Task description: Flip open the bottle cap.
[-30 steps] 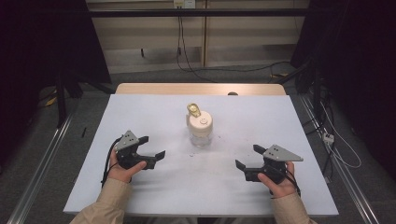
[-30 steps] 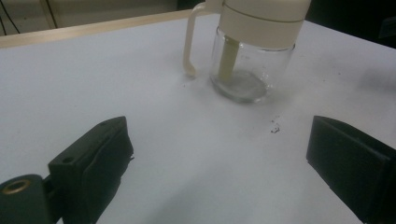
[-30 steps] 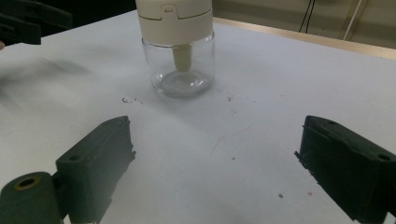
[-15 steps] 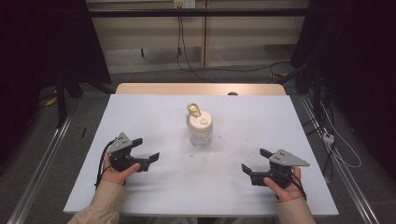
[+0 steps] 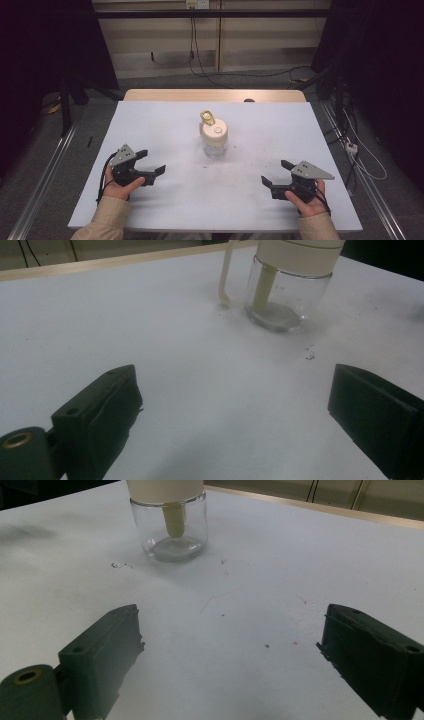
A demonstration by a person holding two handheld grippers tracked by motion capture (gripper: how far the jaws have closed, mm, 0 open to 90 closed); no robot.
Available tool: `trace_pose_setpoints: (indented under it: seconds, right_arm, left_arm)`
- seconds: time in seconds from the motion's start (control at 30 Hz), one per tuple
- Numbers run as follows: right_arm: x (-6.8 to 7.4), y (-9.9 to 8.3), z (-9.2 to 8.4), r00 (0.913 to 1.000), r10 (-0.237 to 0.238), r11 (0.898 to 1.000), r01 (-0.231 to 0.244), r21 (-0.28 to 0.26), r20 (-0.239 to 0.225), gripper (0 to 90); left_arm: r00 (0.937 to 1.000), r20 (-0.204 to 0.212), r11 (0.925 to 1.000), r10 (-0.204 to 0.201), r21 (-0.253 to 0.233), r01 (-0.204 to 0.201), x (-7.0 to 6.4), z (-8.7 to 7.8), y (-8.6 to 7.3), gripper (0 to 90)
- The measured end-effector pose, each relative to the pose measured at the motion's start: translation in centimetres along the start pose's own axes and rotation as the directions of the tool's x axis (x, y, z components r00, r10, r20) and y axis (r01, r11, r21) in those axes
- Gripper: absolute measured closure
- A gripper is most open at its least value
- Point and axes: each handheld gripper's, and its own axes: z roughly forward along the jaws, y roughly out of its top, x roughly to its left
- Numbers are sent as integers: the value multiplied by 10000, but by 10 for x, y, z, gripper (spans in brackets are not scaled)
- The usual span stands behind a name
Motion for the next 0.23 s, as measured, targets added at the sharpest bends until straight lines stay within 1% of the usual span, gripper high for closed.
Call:
trace_pose_setpoints:
  seconds: [0.13, 0.2, 0.23]
  right_arm:
    - [0, -1, 1, 10000, 3, 10000, -3, 61, 23, 85]
    - [0, -1, 2, 10000, 10, 10000, -11, 64, 27, 85]
    - [0, -1, 2, 10000, 4, 10000, -4, 72, 37, 85]
  left_arm:
    - [10000, -21, 10000, -37, 79, 37, 2, -1, -2, 59]
    - [9999, -26, 9999, -104, 25, 104, 2, -1, -2, 59]
    - [10000, -27, 10000, -74, 48, 74, 2, -2, -1, 59]
